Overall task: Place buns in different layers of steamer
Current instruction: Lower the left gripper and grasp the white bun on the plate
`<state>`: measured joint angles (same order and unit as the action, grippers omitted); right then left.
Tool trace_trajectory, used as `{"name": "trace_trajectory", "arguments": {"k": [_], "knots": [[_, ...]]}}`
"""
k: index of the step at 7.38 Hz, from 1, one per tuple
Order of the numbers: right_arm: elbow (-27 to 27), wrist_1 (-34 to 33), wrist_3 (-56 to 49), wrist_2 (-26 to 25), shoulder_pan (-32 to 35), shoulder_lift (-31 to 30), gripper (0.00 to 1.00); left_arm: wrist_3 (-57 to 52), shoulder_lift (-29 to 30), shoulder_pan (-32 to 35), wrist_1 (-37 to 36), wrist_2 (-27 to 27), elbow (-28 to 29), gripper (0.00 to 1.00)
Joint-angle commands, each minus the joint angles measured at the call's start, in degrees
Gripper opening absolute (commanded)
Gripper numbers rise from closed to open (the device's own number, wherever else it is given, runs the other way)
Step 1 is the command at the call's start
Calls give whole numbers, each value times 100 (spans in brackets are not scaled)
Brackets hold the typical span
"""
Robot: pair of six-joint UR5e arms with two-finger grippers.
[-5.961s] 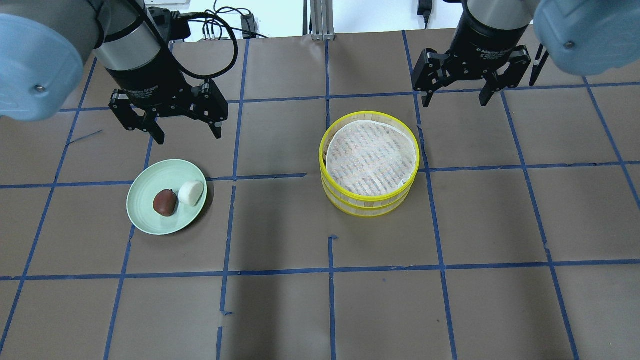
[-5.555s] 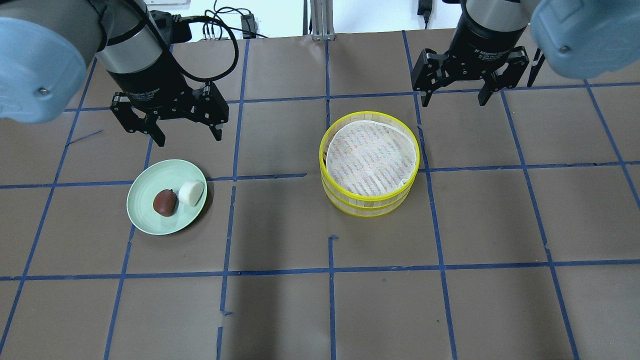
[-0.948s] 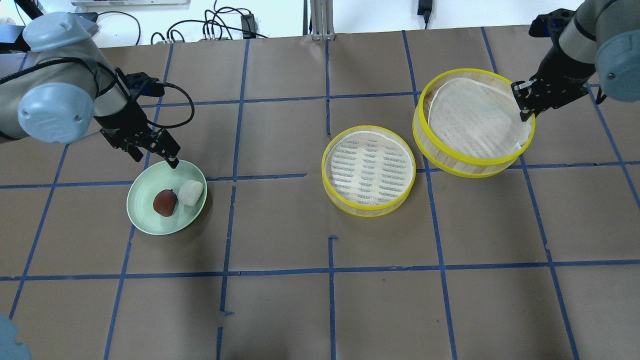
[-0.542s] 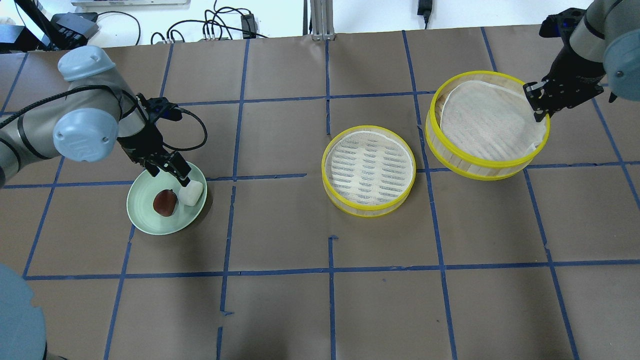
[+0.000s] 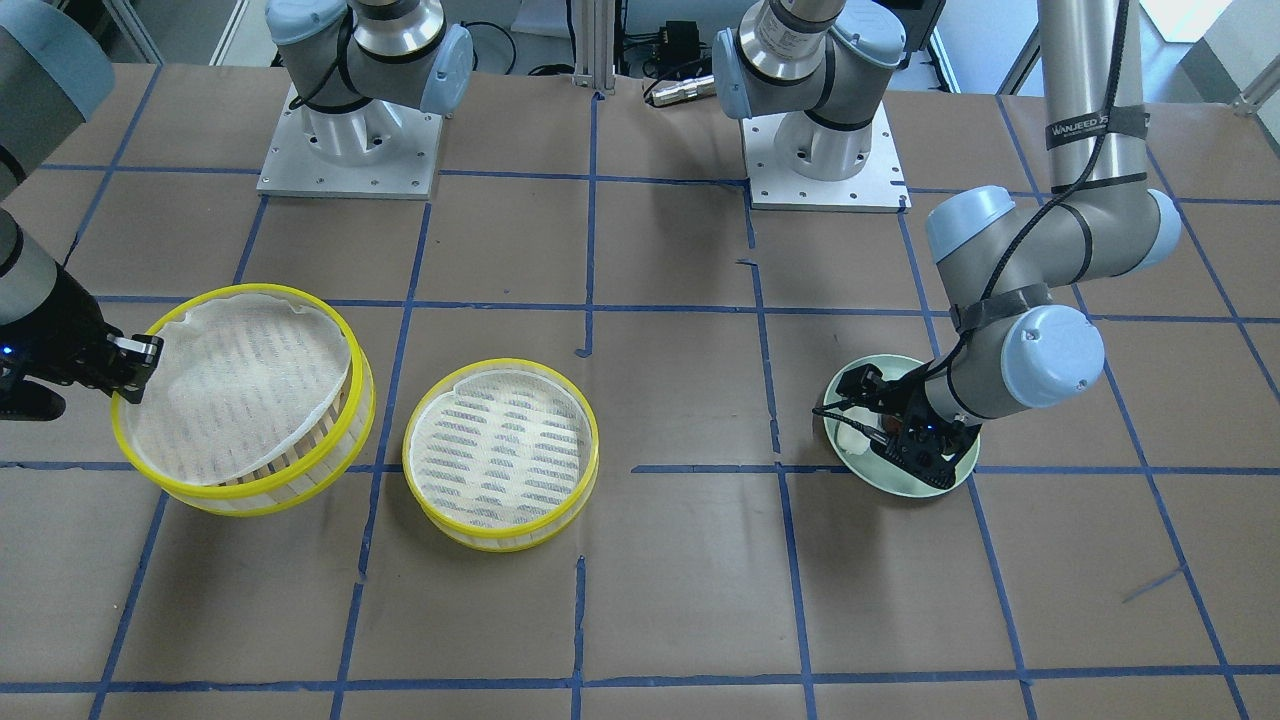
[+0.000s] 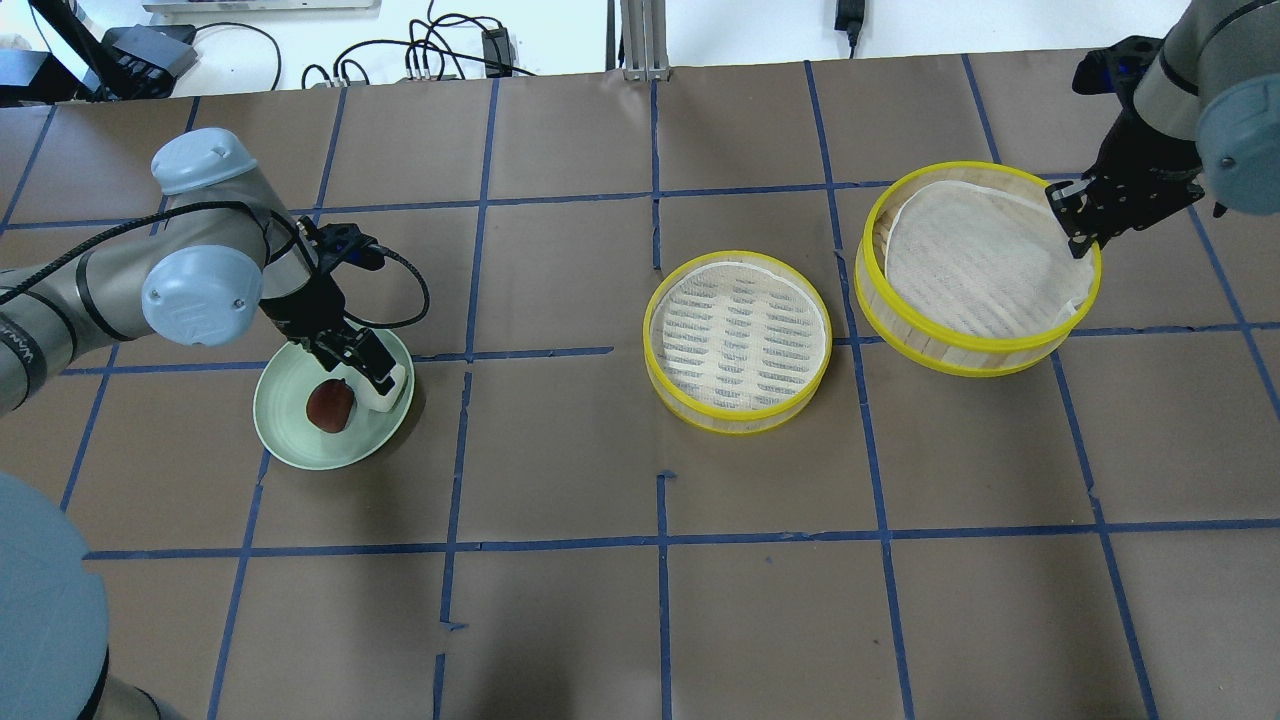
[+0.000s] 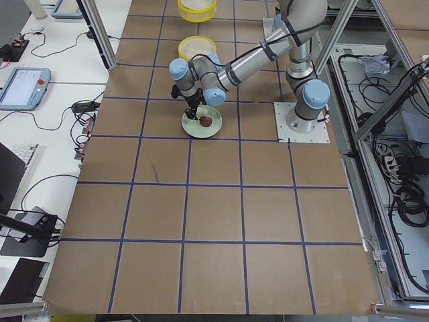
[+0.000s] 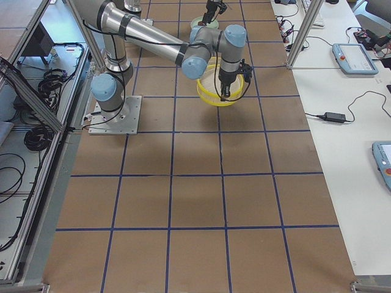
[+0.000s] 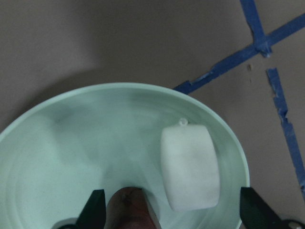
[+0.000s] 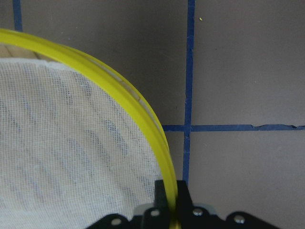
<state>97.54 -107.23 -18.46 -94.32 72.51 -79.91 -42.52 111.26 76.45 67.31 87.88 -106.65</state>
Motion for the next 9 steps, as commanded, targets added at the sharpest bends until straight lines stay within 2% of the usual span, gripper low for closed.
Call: {"name": "trace_trajectory", "arguments": {"k": [1, 3, 4, 5, 6, 7, 8, 9], "knots": [[20, -8, 9, -8, 0, 1, 9, -19, 18, 1, -16, -148, -4, 91], [20, -8, 0, -8, 0, 1, 9, 33, 36, 1, -25, -139, -13, 71], [46, -8, 9, 1, 0, 1, 9, 51, 79, 19, -25, -78, -31, 50], [55, -8, 18, 1, 0, -7, 9, 173, 80, 27, -25, -60, -57, 33], [63, -8, 26, 1, 0, 1, 9, 366, 71, 28, -25, -69, -57, 26], [46, -8, 18, 1, 0, 1, 9, 585, -25, 19, -25, -43, -14, 10], [20, 0, 18, -25, 8, -7, 9, 613, -165, 19, -25, -51, 65, 5], [37, 0, -43, -43, -9, -16, 9, 1118, -245, 27, -25, -34, 170, 2]]}}
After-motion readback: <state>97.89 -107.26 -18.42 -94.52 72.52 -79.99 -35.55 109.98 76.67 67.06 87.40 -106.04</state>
